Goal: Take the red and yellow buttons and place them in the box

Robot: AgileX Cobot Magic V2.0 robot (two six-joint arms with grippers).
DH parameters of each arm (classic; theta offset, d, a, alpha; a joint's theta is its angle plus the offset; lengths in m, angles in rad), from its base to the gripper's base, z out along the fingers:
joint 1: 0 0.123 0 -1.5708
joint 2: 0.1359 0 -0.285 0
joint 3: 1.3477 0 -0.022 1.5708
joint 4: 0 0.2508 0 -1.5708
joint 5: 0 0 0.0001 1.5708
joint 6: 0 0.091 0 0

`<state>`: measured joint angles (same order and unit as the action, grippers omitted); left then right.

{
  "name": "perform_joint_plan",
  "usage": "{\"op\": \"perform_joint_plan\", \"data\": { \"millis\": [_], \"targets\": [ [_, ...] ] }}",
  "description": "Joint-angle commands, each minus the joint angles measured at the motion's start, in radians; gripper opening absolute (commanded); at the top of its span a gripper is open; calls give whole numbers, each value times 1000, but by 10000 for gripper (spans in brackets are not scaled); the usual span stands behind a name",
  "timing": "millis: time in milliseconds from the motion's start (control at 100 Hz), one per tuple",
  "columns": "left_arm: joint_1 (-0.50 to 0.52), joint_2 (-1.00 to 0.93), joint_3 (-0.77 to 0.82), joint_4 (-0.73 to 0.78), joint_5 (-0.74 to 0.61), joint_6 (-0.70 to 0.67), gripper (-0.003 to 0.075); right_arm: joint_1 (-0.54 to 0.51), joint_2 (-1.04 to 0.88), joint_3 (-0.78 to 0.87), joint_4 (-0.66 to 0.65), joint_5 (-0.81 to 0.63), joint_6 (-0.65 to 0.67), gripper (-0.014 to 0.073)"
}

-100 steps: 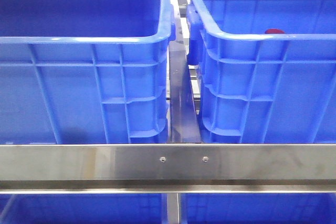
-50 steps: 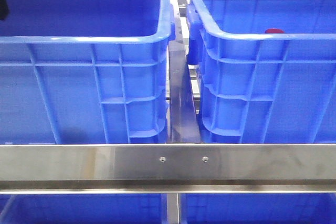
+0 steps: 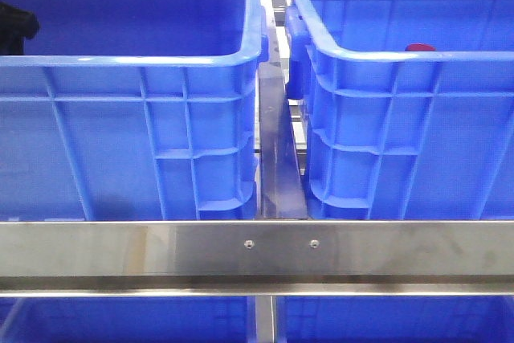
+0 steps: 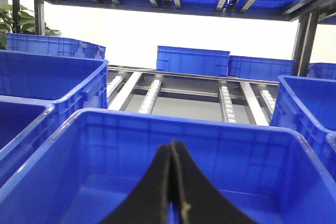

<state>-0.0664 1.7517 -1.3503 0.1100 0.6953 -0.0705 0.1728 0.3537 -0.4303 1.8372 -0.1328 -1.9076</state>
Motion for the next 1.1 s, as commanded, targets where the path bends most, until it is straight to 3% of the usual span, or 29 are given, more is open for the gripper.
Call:
{"op": "perform_joint_plan", "data": {
  "millis": [0,590,690,770,950,1090],
  "targets": [
    [3,-30,-35,4,-53,1,476,3,6,-27,81,31,0,-68],
    [3,43,-35,4,-87,1,462,3,6,-27,81,31,0,-68],
    [3,43,-35,4,-87,1,363,3,6,-27,81,31,0,-68],
    [3,38,-35,4,-87,1,220,3,6,-27,81,31,0,-68],
    [3,6,-35,4,-79,1,-15,3,6,-27,81,31,0,-68],
    [-4,-63,-35,-27,-65,1,-19,3,6,-27,81,31,0,-68]
  ]
}}
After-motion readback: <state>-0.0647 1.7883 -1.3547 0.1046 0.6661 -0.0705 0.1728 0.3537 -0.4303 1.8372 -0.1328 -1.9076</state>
